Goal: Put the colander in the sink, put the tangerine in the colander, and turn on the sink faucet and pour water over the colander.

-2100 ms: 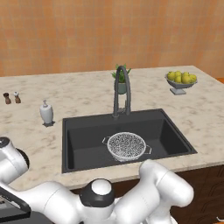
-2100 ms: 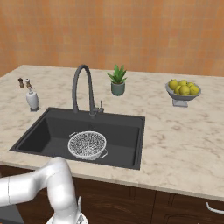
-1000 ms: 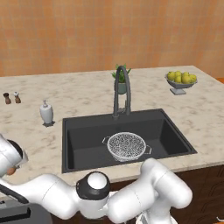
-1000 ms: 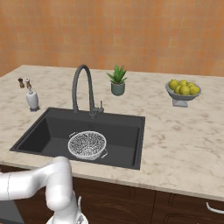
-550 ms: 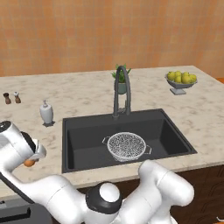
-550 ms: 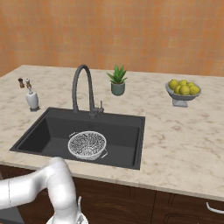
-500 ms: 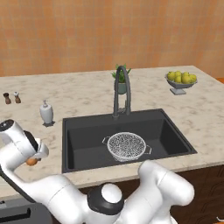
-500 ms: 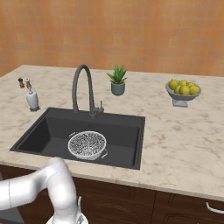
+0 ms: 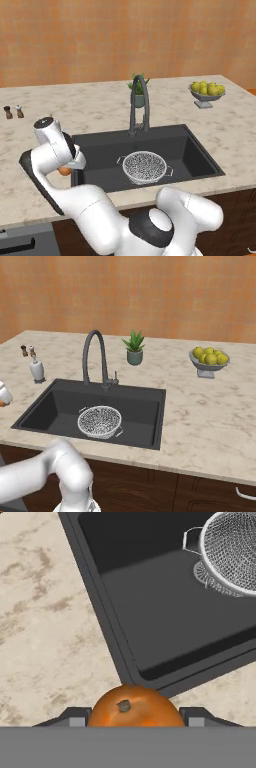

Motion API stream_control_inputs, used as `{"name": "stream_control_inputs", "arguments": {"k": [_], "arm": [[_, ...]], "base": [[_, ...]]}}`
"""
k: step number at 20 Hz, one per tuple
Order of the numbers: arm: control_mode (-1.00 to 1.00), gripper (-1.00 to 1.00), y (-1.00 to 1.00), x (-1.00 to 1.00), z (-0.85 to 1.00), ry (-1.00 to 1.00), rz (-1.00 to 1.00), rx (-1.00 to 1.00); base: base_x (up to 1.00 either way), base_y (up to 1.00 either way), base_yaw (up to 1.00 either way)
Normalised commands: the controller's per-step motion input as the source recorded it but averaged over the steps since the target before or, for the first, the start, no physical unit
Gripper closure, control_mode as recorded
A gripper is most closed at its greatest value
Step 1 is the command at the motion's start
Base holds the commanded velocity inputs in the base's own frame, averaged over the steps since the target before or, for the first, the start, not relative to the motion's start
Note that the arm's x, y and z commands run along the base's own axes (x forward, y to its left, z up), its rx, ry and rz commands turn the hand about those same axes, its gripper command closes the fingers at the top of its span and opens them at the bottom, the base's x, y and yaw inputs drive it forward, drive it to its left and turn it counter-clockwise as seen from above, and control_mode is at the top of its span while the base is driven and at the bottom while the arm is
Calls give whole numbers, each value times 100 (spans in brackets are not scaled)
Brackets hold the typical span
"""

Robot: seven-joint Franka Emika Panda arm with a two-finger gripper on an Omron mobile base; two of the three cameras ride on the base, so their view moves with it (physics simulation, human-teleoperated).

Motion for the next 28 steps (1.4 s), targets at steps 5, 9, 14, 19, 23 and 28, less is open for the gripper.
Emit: {"name": "stream_control_inputs", "arguments": {"k": [5,9,14,19,23,28], "arm": [[-100,100,-100,-30,56,-3,0,16],[-100,100,-100,-34,47,-5,0,17],[-100,100,-100,-36,24,-1,0,13],[-100,100,-100,-3,17,0,0,5],[-100,100,-100,-9,18,-3,0,3],[-100,100,-100,-15,13,-9,0,0]], "base": [[0,0,0],[0,0,0],[0,0,0],[0,0,0],[0,0,0],[0,0,0]]}}
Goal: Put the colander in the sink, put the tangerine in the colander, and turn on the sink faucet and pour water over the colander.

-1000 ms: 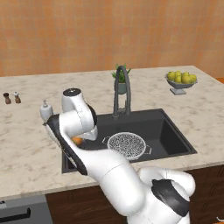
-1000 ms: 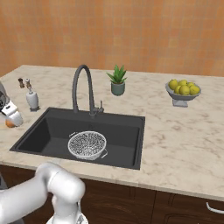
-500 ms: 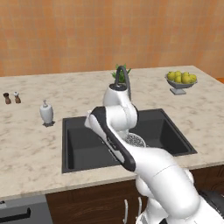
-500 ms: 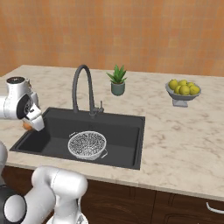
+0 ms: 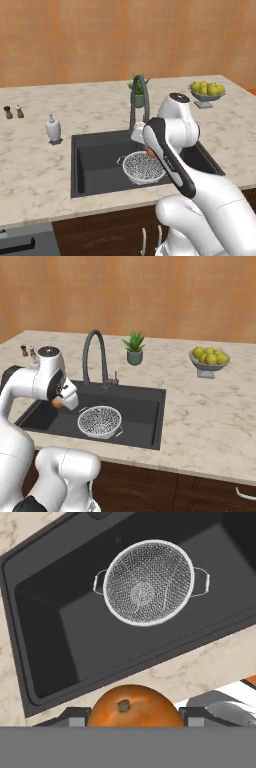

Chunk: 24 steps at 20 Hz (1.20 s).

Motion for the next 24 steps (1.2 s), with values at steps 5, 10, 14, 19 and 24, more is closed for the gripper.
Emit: {"name": "stream_control_inputs", "arguments": {"k": [5,10,14,19,24], "arm": [[-100,100,-100,-20,1,-8,1,0],[-100,100,-97,-3,0,-6,8,2],[-100,100,-62,31,-9,-1,15,10],[-100,100,-10,62,-19,0,15,13],[-100,100,6,67,-33,0,14,5]], "base": [[0,0,0],[0,0,0],[0,0,0],[0,0,0],[0,0,0]]}}
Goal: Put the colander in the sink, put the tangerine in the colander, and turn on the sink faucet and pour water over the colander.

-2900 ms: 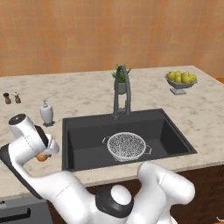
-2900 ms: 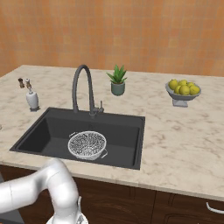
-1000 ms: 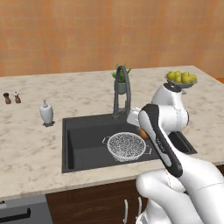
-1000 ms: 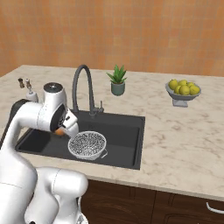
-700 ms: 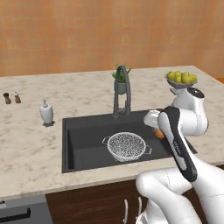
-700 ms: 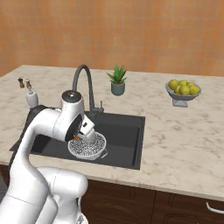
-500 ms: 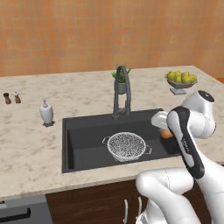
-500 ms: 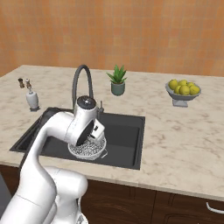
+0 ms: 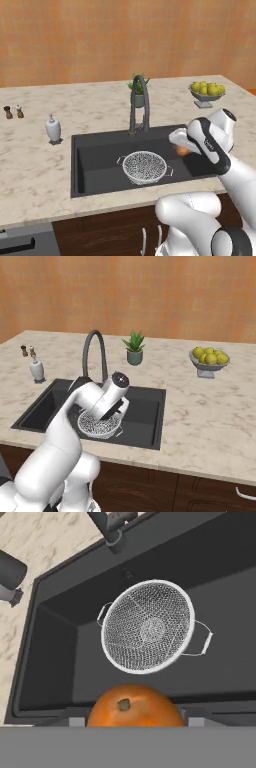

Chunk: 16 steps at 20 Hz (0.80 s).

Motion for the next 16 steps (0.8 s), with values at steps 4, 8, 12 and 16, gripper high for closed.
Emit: {"name": "stream_control_inputs", "arguments": {"k": [4,8,12,16], "arm": [[-100,100,11,43,-36,0,18,0],[-100,100,11,16,-37,0,21,0],[-100,100,11,0,-33,-3,24,1],[-100,100,26,0,-34,-7,22,0]], "base": [[0,0,0],[0,0,0],[0,0,0],[0,0,0]]}}
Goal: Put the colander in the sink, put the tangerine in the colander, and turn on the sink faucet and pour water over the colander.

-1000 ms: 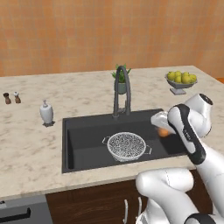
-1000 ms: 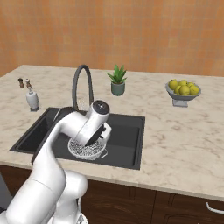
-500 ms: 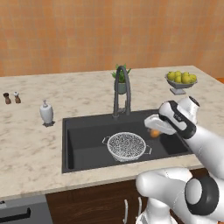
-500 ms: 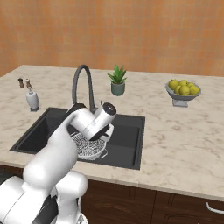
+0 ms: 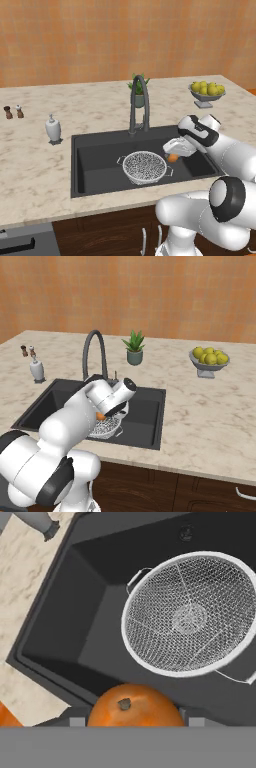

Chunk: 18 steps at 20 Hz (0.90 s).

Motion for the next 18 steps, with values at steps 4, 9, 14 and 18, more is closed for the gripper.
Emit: {"name": "stream_control_inputs", "arguments": {"k": [4,9,14,18], "arm": [[-100,100,26,0,-18,-14,17,0],[-100,100,16,1,-16,-18,13,0],[-100,100,18,3,-24,-16,9,0],[-100,100,13,26,-26,-10,5,0]], "base": [[0,0,0],[0,0,0],[0,0,0],[0,0,0]]}}
